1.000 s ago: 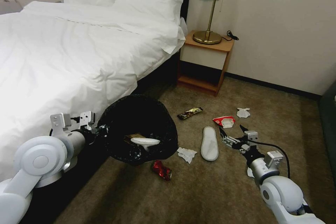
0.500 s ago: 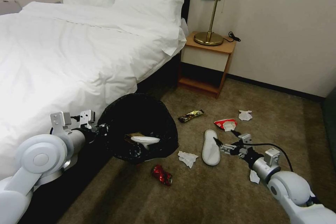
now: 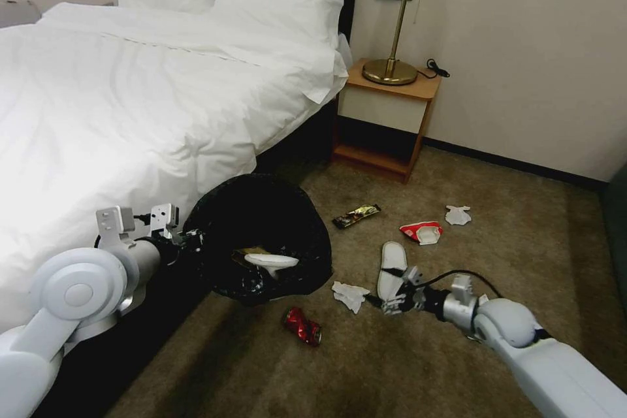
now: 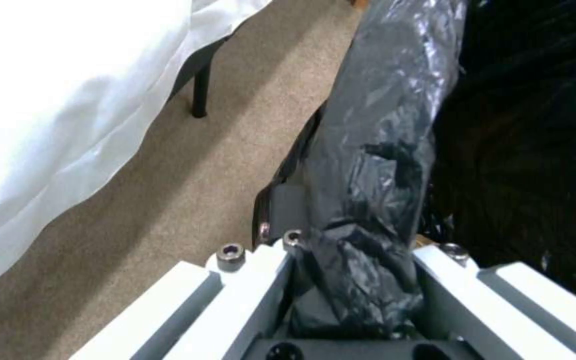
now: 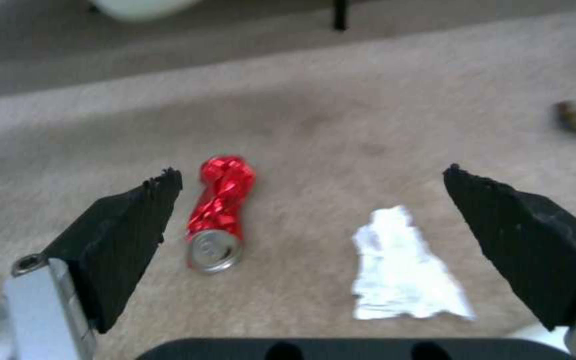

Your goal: Pick up the trash bin, then pick up the garbage on the floor and place it into the trash bin.

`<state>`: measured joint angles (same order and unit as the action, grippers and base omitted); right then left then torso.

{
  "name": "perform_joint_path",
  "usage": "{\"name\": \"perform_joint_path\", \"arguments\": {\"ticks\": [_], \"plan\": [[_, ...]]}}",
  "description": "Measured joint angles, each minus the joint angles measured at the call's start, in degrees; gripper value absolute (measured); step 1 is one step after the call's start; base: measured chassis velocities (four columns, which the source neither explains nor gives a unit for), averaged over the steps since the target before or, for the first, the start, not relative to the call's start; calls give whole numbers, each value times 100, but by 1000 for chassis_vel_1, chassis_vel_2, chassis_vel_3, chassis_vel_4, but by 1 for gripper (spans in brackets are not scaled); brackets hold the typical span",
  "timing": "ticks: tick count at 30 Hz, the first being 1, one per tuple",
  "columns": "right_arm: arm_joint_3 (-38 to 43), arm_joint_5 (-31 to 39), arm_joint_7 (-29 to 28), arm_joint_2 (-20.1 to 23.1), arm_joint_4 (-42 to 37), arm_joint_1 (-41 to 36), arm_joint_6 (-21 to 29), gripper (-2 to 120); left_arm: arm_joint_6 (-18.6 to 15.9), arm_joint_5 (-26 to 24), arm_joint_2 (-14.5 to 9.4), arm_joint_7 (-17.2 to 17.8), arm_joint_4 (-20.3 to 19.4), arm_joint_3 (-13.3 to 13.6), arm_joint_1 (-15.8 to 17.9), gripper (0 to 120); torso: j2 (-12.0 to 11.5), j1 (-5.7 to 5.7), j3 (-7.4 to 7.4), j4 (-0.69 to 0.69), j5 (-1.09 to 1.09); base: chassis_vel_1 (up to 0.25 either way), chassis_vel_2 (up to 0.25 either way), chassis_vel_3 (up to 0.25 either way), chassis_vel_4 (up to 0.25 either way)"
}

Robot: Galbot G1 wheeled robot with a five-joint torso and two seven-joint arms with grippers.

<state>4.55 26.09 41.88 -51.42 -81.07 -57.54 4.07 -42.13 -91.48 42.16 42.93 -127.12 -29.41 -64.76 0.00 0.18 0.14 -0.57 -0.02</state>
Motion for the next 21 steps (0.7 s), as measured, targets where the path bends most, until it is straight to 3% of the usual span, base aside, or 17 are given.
{"name": "perform_joint_path", "arguments": {"ticks": [8,21], "plan": [[-678,-242,-14,-408,787,481,-103,100,0,-34,-18,1,15,-3,116,0,0,0,0,1,2,0,0,0,0],[-1513,-114,-897,-1194,1456,704,89,100,0,-33,107,18,-33,88,247,0,0,0,0,1,1,0,0,0,0]]}}
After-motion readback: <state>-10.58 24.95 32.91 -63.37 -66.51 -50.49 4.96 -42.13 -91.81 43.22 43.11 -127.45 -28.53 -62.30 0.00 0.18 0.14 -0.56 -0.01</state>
